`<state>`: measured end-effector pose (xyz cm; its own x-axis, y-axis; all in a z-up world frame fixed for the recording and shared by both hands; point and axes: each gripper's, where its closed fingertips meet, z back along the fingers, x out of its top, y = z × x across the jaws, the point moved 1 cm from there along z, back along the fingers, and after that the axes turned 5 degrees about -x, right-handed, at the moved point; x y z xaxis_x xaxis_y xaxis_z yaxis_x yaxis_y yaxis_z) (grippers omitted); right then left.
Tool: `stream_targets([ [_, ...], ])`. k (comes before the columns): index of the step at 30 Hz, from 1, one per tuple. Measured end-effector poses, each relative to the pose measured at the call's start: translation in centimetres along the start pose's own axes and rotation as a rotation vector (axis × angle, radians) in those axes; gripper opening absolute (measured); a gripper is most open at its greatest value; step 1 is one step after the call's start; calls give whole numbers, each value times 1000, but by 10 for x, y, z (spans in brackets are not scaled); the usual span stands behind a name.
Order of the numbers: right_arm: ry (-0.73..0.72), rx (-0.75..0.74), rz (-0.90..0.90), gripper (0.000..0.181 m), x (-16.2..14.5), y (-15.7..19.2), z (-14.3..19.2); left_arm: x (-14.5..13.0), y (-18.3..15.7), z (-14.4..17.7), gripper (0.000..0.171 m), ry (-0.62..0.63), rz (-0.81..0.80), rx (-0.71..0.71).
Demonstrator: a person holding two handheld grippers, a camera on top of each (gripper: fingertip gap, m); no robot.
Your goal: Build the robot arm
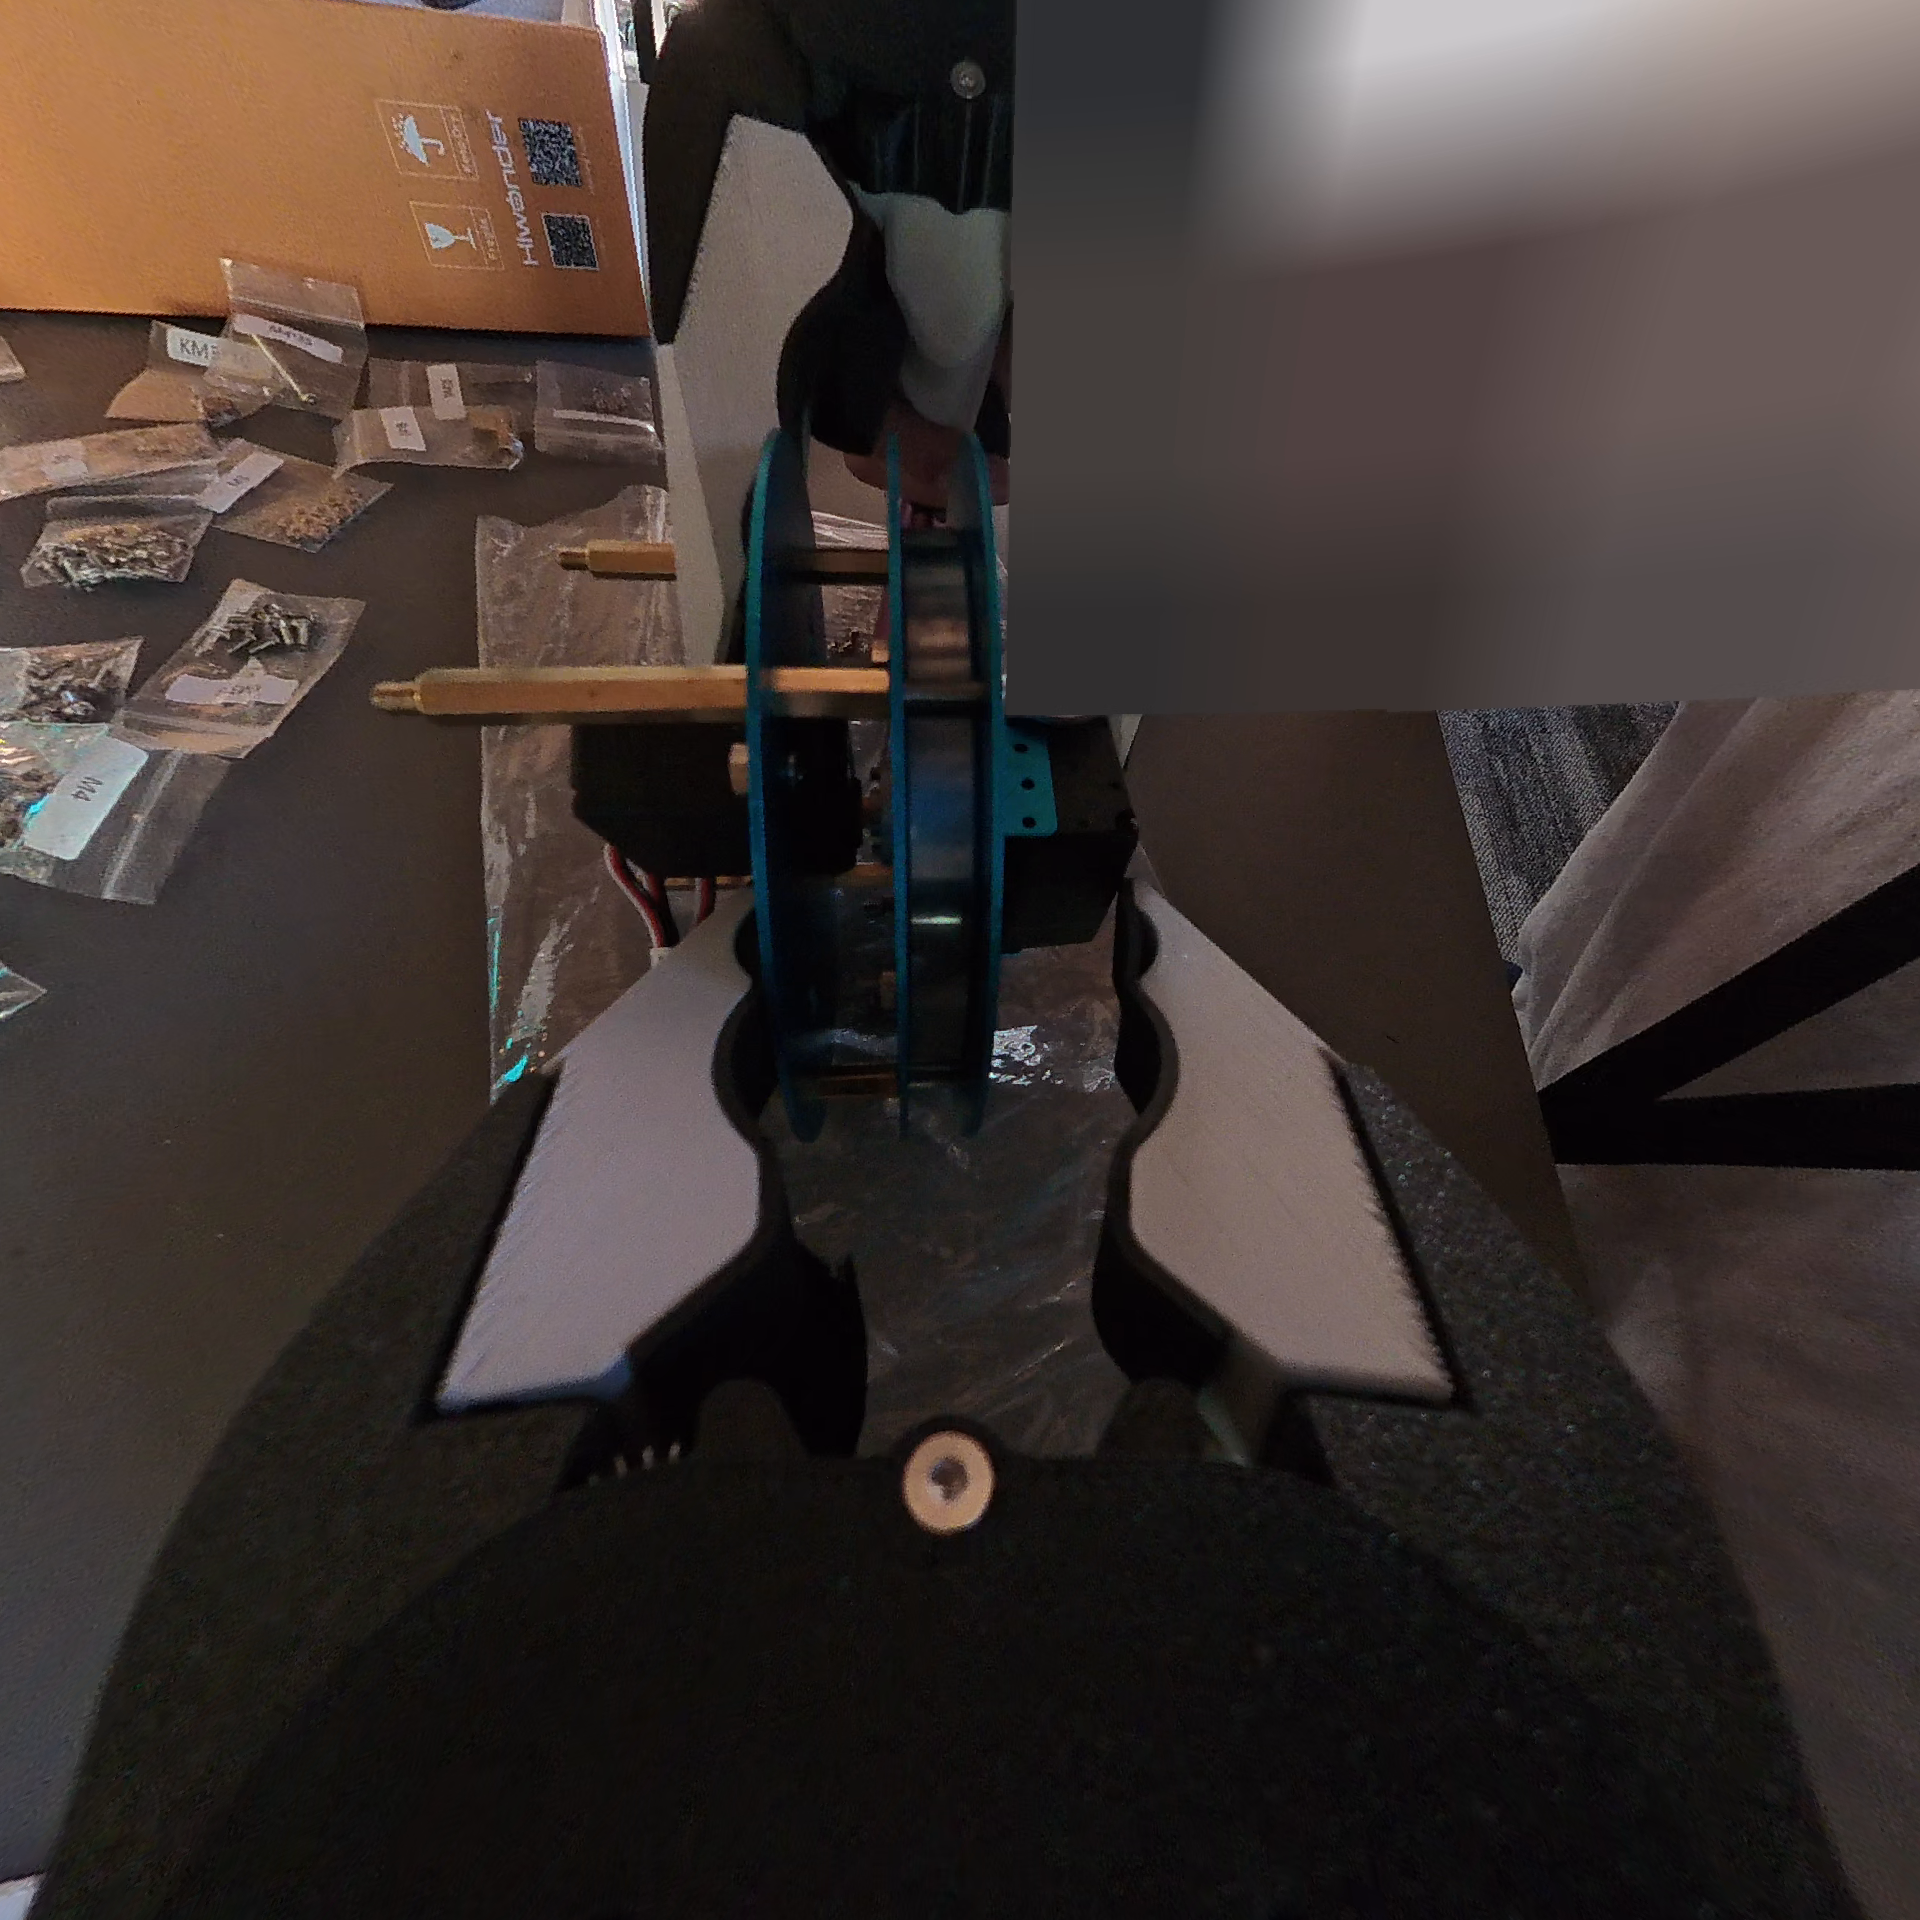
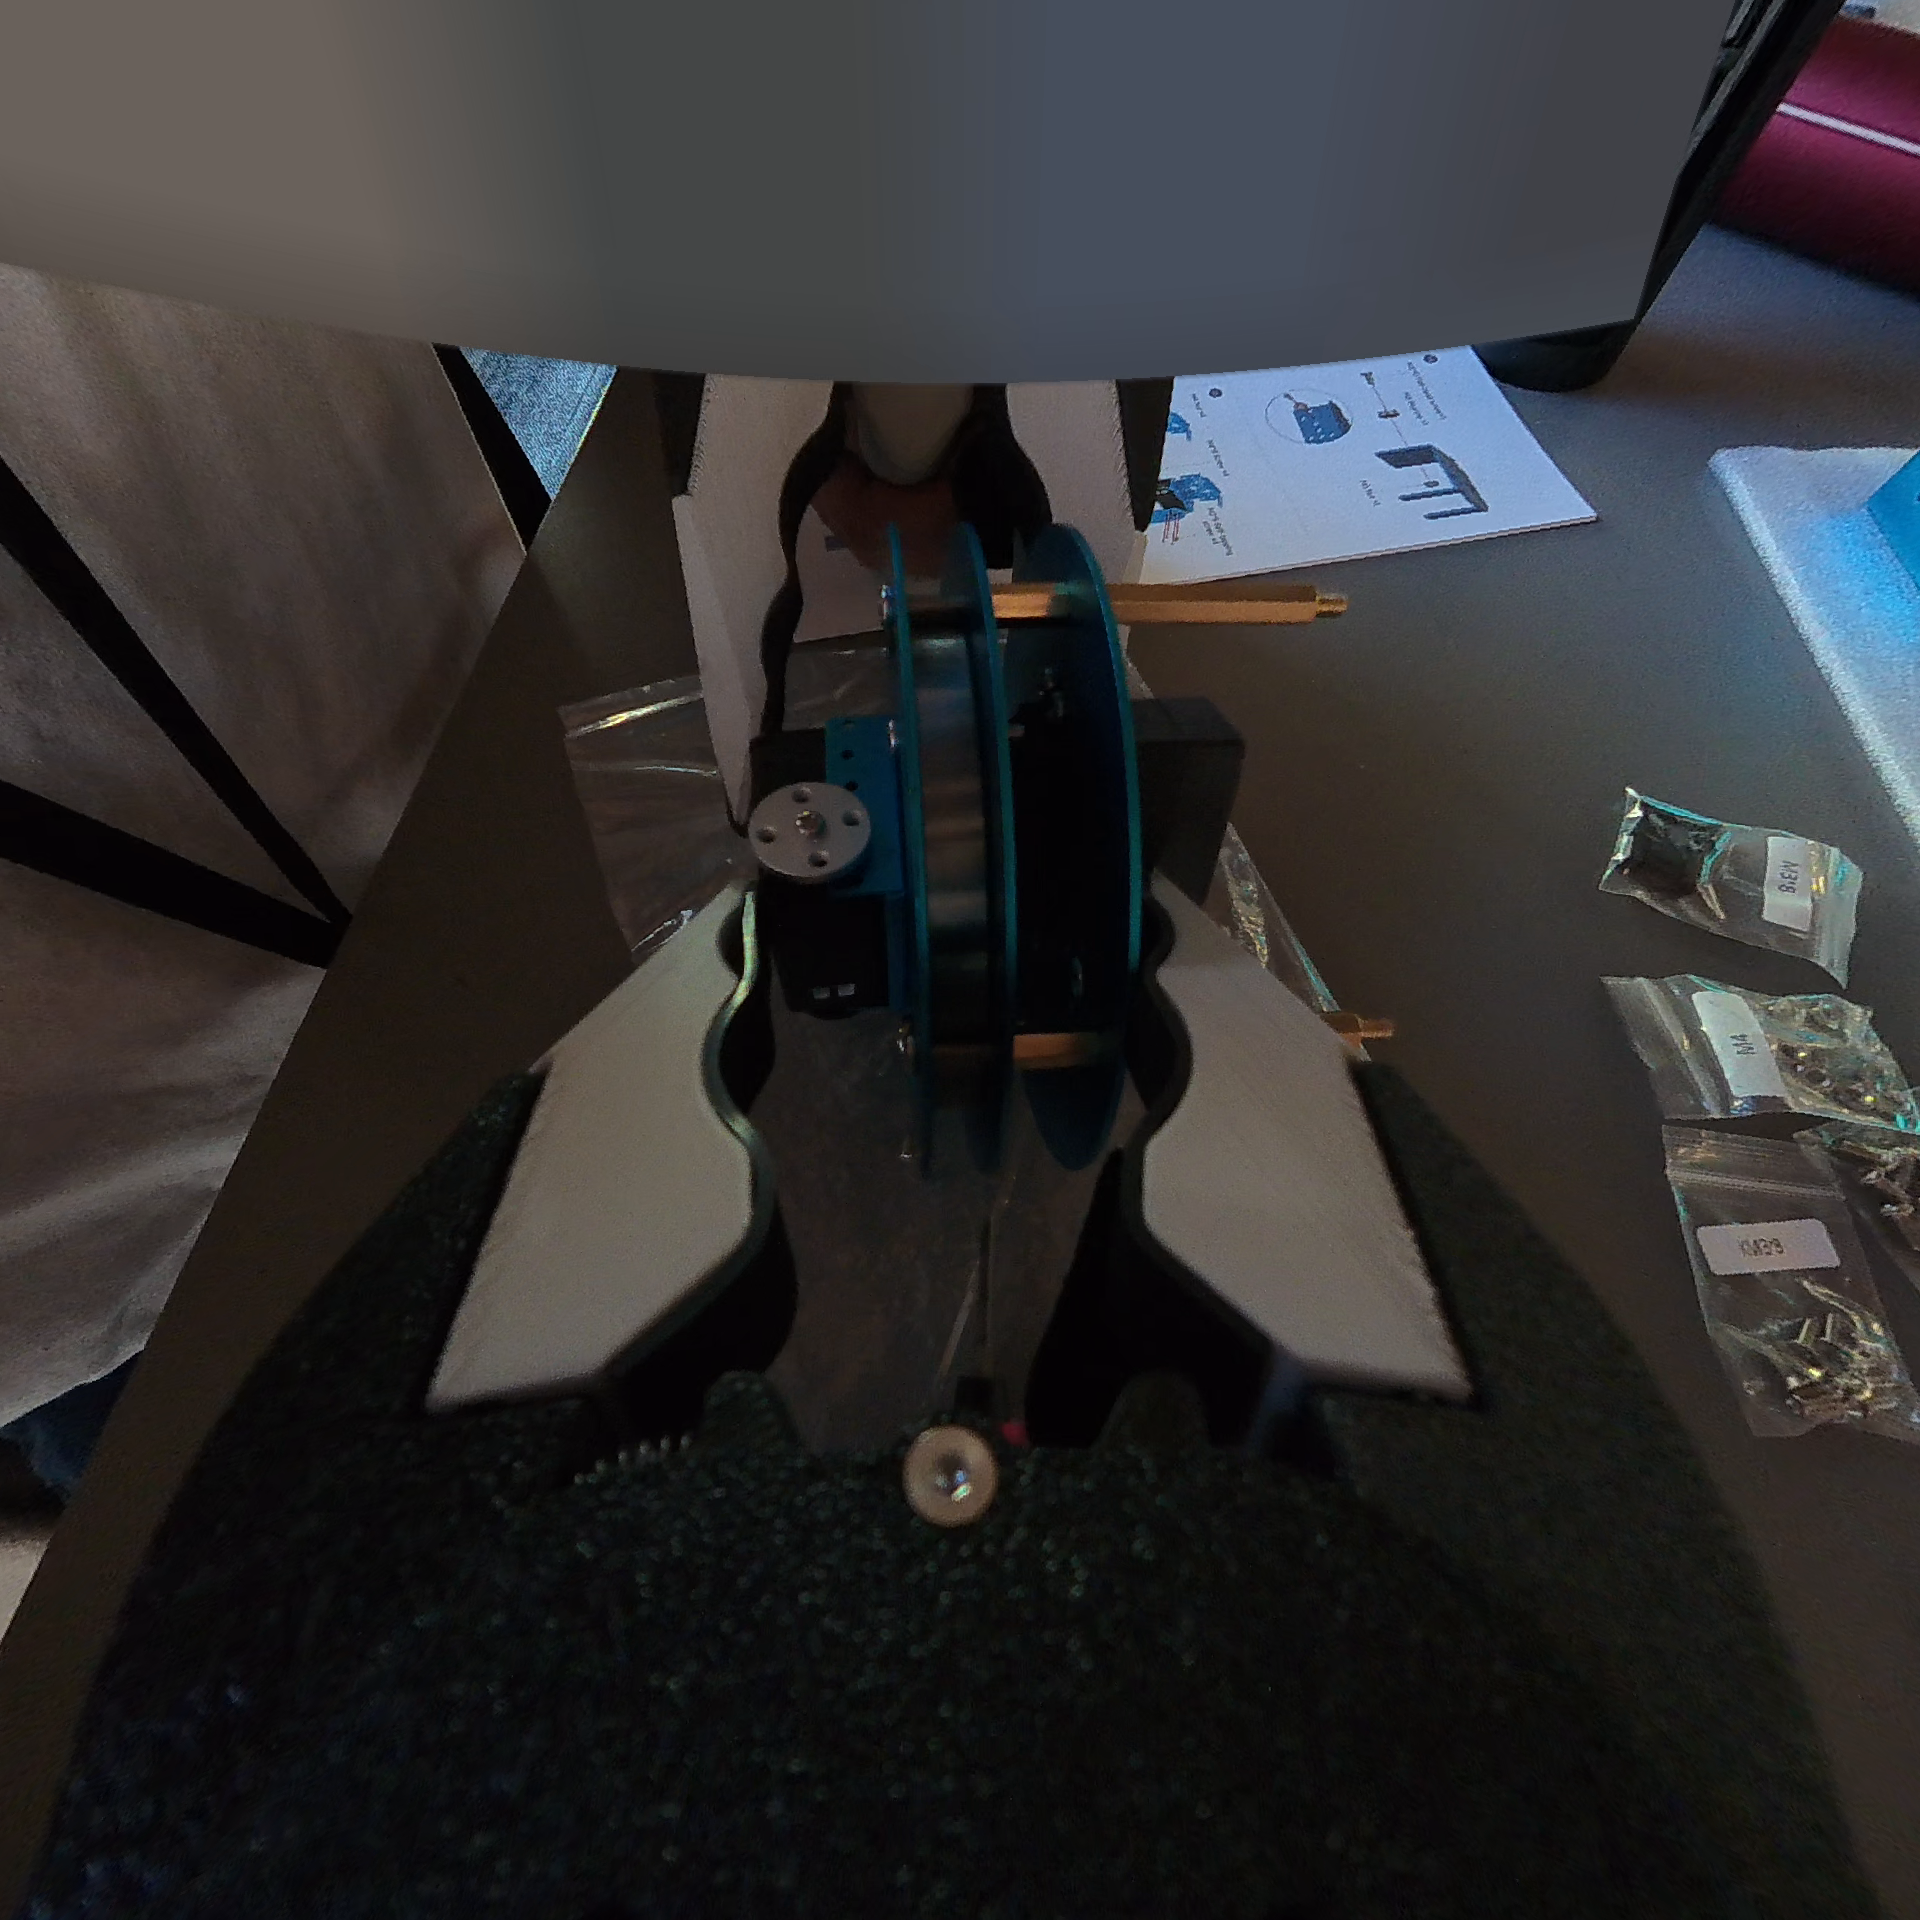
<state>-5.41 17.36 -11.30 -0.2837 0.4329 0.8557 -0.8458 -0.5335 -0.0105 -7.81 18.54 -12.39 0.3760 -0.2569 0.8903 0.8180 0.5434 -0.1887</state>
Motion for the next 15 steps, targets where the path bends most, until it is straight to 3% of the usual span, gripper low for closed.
stream_targets([
  [15, -4, 8, -17, 67, 0, -1, 1, -1, 1, -1, 69, 2, -4, 24],
])
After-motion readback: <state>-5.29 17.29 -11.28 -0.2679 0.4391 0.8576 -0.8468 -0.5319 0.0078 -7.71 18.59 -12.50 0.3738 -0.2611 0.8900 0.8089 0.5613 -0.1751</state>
